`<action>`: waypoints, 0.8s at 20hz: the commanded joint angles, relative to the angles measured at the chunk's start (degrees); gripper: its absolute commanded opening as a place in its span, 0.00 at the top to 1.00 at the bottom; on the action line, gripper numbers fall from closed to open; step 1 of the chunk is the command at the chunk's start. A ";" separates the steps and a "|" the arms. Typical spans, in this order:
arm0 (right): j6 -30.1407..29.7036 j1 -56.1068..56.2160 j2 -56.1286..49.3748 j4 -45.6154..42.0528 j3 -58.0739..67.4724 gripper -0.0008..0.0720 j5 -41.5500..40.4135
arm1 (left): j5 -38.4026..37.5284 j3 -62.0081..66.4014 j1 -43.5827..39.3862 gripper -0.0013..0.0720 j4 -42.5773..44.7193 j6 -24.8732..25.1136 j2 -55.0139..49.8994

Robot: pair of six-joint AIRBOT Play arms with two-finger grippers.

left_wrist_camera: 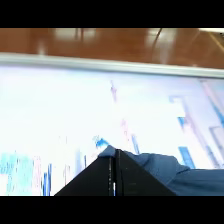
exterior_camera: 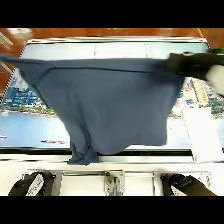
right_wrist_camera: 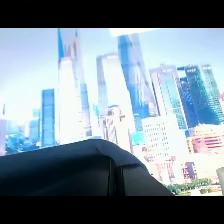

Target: Fold the shirts.

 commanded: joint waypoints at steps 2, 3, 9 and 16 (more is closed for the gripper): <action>1.81 -2.82 -18.43 0.94 0.09 0.90 -10.14 | 8.59 -10.08 -0.17 0.93 0.37 0.00 -9.27; 3.17 -4.37 -21.03 2.60 0.09 0.90 -11.21 | 8.24 -10.05 -0.28 0.93 -0.09 -0.02 -12.04; 4.33 -10.84 -29.59 18.01 0.07 0.90 -12.04 | 6.99 -10.08 -7.02 0.93 -0.31 -0.04 -25.33; -4.81 -12.07 -27.08 23.04 0.26 0.21 -12.57 | -5.46 -7.19 -8.39 0.68 0.48 -5.57 -31.80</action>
